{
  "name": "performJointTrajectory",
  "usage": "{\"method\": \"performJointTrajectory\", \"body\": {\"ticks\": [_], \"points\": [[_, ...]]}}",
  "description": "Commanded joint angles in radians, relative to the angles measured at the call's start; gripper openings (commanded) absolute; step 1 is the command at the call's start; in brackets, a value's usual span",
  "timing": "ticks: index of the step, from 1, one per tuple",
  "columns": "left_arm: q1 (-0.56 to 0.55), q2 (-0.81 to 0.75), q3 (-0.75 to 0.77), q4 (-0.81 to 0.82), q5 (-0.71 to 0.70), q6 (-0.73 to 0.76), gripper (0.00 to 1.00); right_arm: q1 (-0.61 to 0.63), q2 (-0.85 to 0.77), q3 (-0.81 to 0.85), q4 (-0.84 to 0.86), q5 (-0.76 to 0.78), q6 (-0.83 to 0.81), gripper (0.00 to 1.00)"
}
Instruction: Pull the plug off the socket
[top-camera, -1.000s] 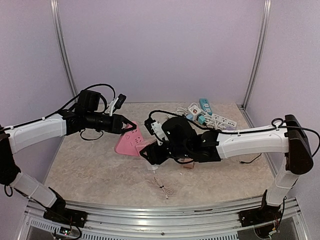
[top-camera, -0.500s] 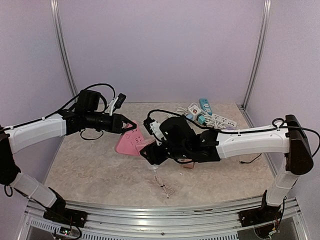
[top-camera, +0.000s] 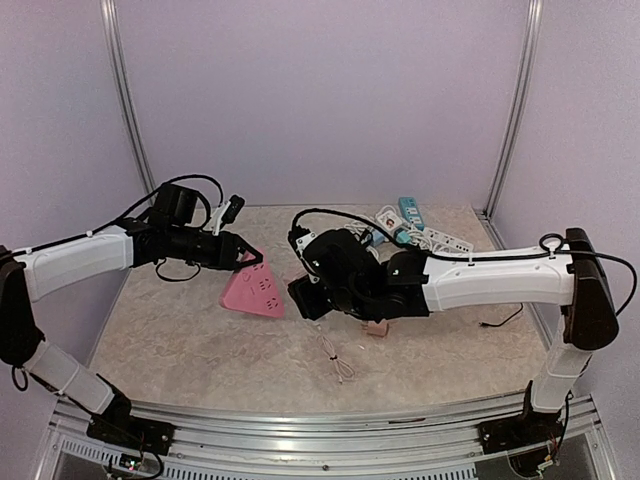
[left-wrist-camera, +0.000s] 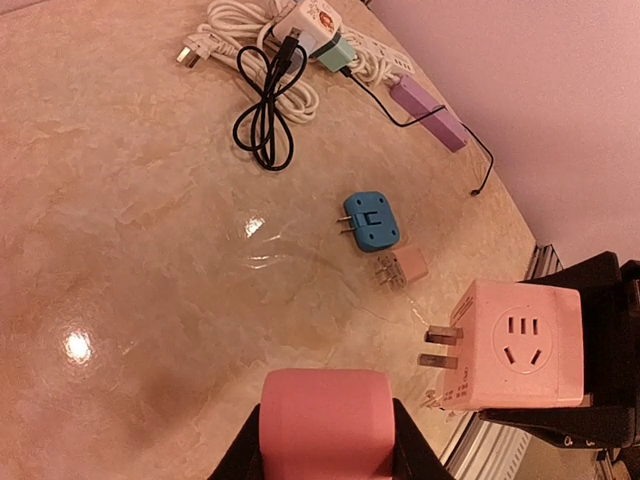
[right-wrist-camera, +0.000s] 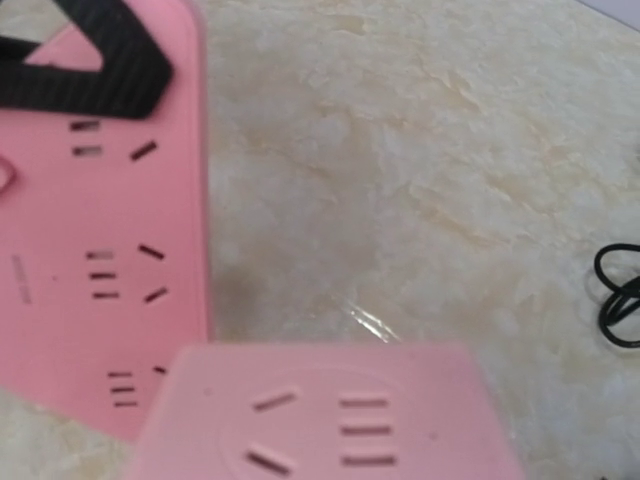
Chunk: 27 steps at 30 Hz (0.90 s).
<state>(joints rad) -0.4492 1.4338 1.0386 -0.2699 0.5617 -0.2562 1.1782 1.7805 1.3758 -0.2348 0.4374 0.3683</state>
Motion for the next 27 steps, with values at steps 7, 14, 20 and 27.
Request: {"method": "performJointTrajectory", "body": {"ticks": [7, 14, 20, 27], "points": [[0.027, -0.023, 0.003, 0.018, -0.008, -0.011, 0.0, -0.031, -0.107, -0.092, 0.16, -0.092, 0.038, 0.0], [0.034, -0.109, -0.095, 0.08, -0.066, -0.183, 0.0, -0.078, -0.175, -0.209, 0.293, -0.173, 0.038, 0.0], [-0.013, -0.127, -0.171, 0.179, -0.125, -0.286, 0.0, -0.104, -0.251, -0.305, 0.343, -0.228, 0.02, 0.0], [-0.083, -0.045, -0.211, 0.335, -0.107, -0.378, 0.0, -0.104, -0.339, -0.358, 0.384, -0.23, 0.011, 0.0]]}}
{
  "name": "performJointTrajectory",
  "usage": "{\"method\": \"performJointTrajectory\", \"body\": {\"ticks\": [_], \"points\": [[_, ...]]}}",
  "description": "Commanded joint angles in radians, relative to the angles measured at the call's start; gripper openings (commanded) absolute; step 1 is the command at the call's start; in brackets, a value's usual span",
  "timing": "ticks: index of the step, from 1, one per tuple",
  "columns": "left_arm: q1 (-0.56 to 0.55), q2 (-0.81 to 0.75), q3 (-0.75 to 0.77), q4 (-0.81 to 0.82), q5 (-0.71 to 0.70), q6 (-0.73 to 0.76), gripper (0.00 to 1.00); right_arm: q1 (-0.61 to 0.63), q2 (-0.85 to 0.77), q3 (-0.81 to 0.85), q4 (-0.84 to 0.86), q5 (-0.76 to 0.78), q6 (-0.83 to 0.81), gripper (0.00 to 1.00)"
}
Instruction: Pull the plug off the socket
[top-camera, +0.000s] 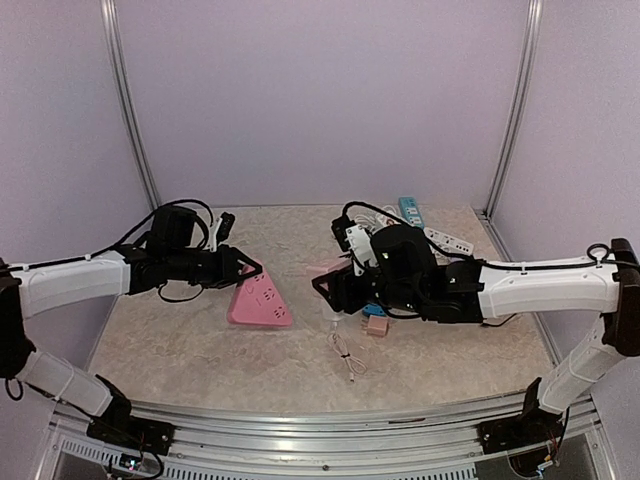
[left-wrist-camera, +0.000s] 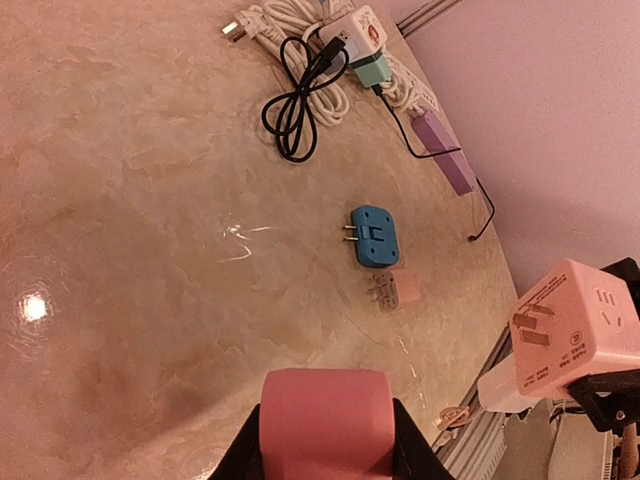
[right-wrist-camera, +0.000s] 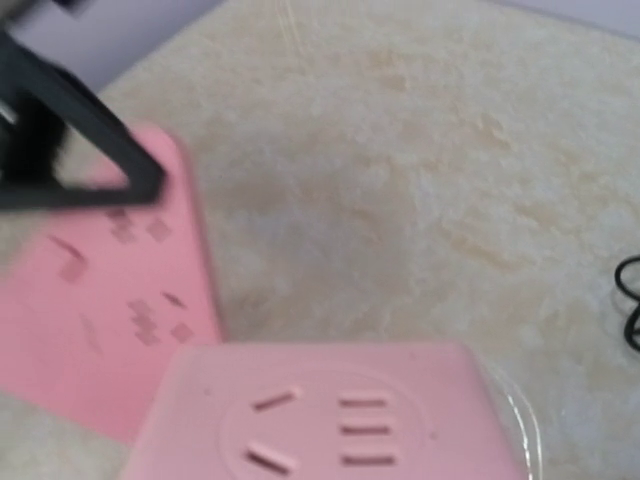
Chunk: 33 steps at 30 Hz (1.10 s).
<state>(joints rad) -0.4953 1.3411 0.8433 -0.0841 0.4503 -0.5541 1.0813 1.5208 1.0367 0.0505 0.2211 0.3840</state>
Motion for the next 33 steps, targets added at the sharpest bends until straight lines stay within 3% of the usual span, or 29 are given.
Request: {"method": "performJointTrajectory", "body": {"ticks": [1, 14, 23, 31, 33], "points": [[-0.049, 0.072, -0.012, 0.167, 0.009, -0.087, 0.0, -0.008, -0.092, -0.027, 0.104, -0.016, -0.002, 0.0], [-0.126, 0.327, 0.086, 0.307, 0.039, -0.105, 0.04, -0.004, -0.161, -0.1, 0.138, -0.047, 0.026, 0.0], [-0.126, 0.397, 0.108, 0.32, 0.032, -0.099, 0.2, -0.004, -0.132, -0.082, 0.135, -0.043, 0.028, 0.0], [-0.126, 0.404, 0.093, 0.316, 0.003, -0.09, 0.29, -0.004, -0.129, -0.085, 0.125, -0.023, 0.039, 0.0], [-0.126, 0.405, 0.089, 0.316, 0.001, -0.091, 0.36, -0.004, -0.131, -0.088, 0.125, -0.02, 0.041, 0.0]]}}
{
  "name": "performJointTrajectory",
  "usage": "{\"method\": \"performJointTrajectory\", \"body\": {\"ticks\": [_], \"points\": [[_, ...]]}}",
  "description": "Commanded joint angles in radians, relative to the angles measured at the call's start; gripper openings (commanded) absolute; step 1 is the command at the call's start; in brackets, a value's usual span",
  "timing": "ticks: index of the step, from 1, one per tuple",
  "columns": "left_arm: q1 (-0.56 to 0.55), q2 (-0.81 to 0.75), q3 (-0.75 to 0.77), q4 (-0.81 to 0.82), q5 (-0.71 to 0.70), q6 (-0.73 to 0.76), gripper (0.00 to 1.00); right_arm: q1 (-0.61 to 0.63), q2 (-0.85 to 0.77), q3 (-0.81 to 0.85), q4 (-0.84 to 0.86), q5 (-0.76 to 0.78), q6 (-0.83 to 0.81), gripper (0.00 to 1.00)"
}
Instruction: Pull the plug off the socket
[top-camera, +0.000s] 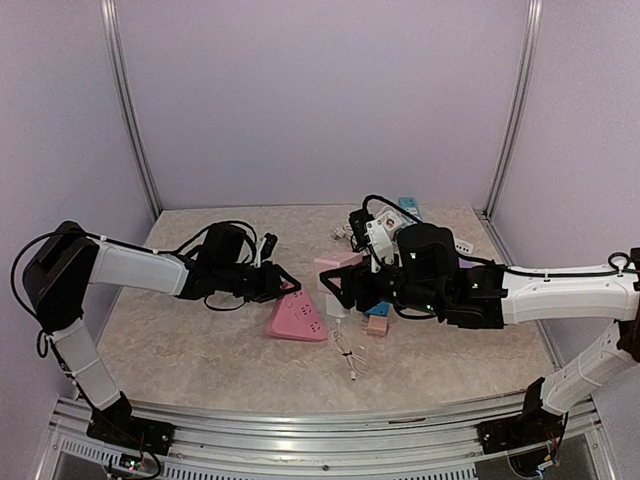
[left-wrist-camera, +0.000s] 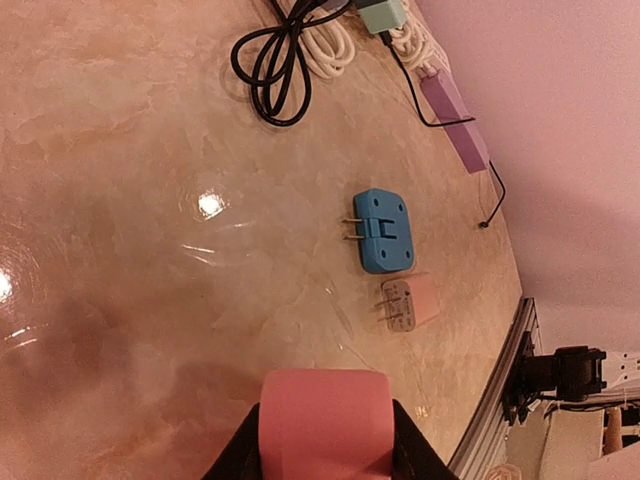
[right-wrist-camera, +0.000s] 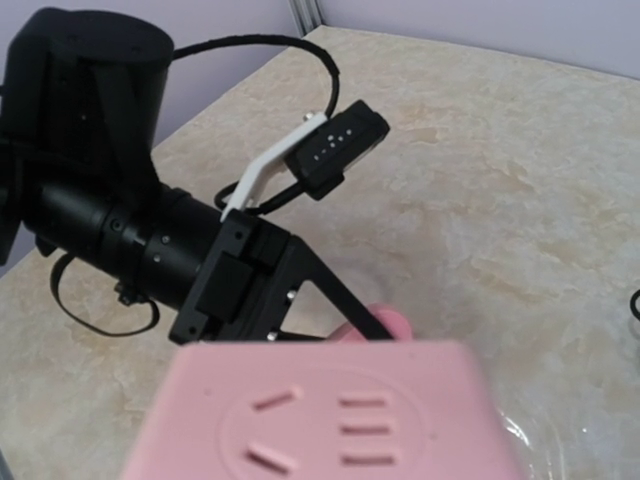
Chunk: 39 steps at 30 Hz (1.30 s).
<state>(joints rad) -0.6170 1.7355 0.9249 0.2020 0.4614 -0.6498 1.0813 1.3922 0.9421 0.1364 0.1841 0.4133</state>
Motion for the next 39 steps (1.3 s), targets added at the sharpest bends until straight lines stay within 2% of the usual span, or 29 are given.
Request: {"method": "performJointTrajectory", "body": {"ticks": [1, 8, 12, 16, 18, 23, 29, 33, 39], "points": [[-0.003, 0.01, 0.005, 0.03, -0.012, 0.004, 0.4, -0.004, -0.002, 0.007, 0.04, 0.016, 0.012, 0.0], [0.001, 0.02, -0.003, 0.027, -0.013, 0.0, 0.59, -0.004, -0.001, 0.008, 0.04, 0.015, 0.006, 0.0], [0.004, 0.0, -0.009, 0.002, -0.061, 0.018, 0.72, -0.004, -0.006, 0.005, 0.032, 0.026, 0.003, 0.0], [0.027, -0.054, -0.05, -0.003, -0.125, 0.022, 0.92, -0.004, -0.029, -0.023, 0.048, 0.045, 0.005, 0.0], [0.051, -0.094, -0.087, 0.007, -0.158, 0.016, 0.97, -0.004, -0.045, -0.04, 0.067, 0.052, 0.004, 0.0], [0.092, -0.237, -0.132, 0.007, -0.183, 0.05, 0.99, -0.014, -0.056, -0.072, 0.108, 0.025, -0.008, 0.0], [0.048, -0.372, -0.093, -0.071, -0.133, 0.102, 0.99, -0.015, -0.062, -0.132, 0.245, -0.096, -0.077, 0.0], [-0.003, -0.457, -0.068, -0.09, -0.057, 0.111, 0.99, -0.011, -0.063, -0.152, 0.315, -0.217, -0.127, 0.0], [-0.051, -0.52, -0.063, -0.054, 0.147, 0.124, 0.99, 0.004, -0.017, -0.08, 0.229, -0.313, -0.179, 0.0]]}}
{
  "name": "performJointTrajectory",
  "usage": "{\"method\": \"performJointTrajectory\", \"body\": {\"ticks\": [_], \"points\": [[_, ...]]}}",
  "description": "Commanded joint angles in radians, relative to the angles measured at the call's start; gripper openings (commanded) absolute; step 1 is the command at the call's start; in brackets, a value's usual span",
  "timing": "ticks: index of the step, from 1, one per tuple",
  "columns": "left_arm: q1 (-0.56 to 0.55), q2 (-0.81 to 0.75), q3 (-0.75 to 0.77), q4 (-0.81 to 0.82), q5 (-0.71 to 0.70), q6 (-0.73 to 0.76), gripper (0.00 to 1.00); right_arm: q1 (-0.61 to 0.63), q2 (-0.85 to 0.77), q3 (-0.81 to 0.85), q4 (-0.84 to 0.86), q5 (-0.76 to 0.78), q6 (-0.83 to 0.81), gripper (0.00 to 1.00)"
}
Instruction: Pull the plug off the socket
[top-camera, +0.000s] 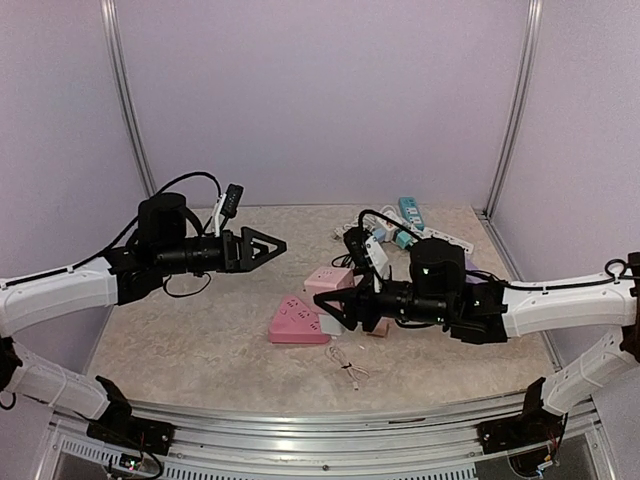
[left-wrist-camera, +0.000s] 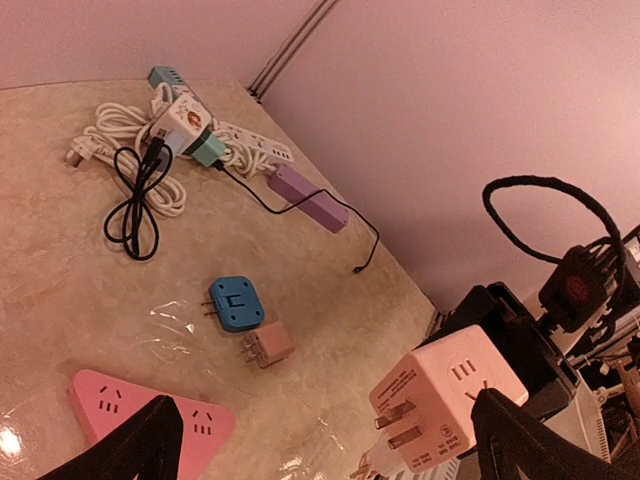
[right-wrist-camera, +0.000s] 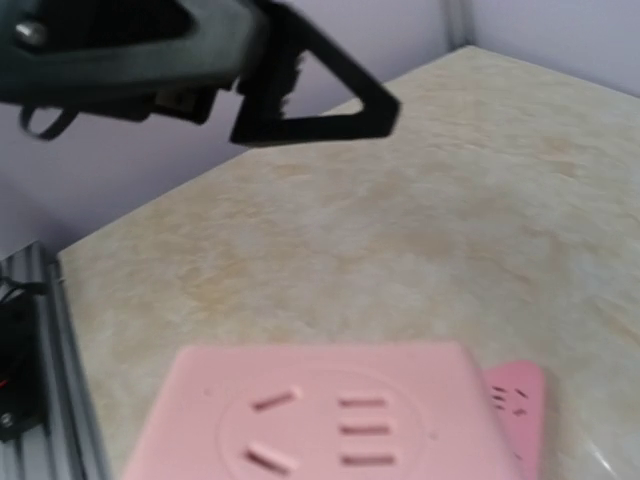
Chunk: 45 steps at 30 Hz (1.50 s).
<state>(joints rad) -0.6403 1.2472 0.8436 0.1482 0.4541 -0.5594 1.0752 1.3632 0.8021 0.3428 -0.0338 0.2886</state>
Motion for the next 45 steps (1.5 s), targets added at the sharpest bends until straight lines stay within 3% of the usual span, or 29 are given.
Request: {"method": "performJointTrajectory", "body": {"ticks": [1, 7, 14, 18, 29, 38, 45], "points": [[-0.04, -0.041, 0.018, -0.001, 0.175, 0.041, 0.99, 0.016, 0.02, 0.07, -0.002, -0.083, -0.062, 0.0], [-0.067, -0.039, 0.048, -0.043, 0.212, 0.048, 0.99, 0.125, 0.051, 0.152, -0.122, 0.169, -0.187, 0.0], [-0.123, -0.013, 0.119, -0.106, 0.138, 0.099, 0.99, 0.179, 0.137, 0.261, -0.209, 0.308, -0.247, 0.0], [-0.126, 0.02, 0.138, -0.145, 0.107, 0.101, 0.92, 0.184, 0.166, 0.29, -0.229, 0.373, -0.245, 0.0], [-0.129, 0.033, 0.124, -0.156, 0.097, 0.078, 0.7, 0.185, 0.155, 0.277, -0.201, 0.41, -0.226, 0.0], [-0.137, 0.082, 0.139, -0.117, 0.124, 0.059, 0.69, 0.185, 0.156, 0.284, -0.2, 0.435, -0.231, 0.0], [-0.156, 0.105, 0.159, -0.126, 0.116, 0.062, 0.74, 0.186, 0.168, 0.294, -0.205, 0.442, -0.235, 0.0]]}}
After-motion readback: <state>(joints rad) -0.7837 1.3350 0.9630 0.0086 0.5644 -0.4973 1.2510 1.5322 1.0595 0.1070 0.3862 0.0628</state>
